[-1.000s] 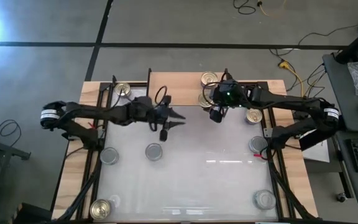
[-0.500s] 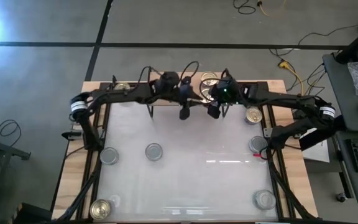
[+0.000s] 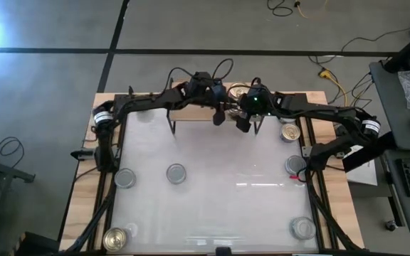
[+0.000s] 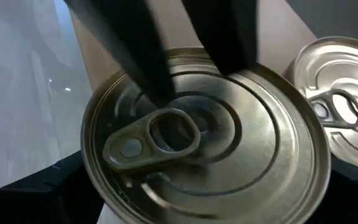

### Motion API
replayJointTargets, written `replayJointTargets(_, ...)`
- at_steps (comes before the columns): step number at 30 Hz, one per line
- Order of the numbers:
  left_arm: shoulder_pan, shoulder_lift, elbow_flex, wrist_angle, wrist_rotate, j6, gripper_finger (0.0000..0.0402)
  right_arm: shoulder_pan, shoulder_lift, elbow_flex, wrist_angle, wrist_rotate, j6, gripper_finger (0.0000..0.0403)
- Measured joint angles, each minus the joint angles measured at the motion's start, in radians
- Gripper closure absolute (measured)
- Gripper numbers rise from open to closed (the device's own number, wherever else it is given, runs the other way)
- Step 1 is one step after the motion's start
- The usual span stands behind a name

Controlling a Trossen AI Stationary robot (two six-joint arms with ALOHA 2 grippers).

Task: Stack canned seafood by type on shelf
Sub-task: Put the blue-pink tuna can on the shelf aligned with the other blue-pink tuna can

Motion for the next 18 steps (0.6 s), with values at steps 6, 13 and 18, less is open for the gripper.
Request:
replayJointTargets(6,0.010,0.091,0.146,-0.172,-0.003,0.012,0.0326,-0.001,0.001,-0.001,-0.009,0.000,0.015,0.0008)
replayJointTargets(13,0.009,0.199,0.367,-0.413,-0.025,0.030,0.0327,-0.002,-0.002,-0.003,-0.020,-0.004,0.026,0.0005)
replayJointTargets(18,0.009,0.234,0.444,-0.508,-0.058,0.064,0.0327,-0.002,-0.016,-0.003,-0.045,-0.002,0.017,0.0004)
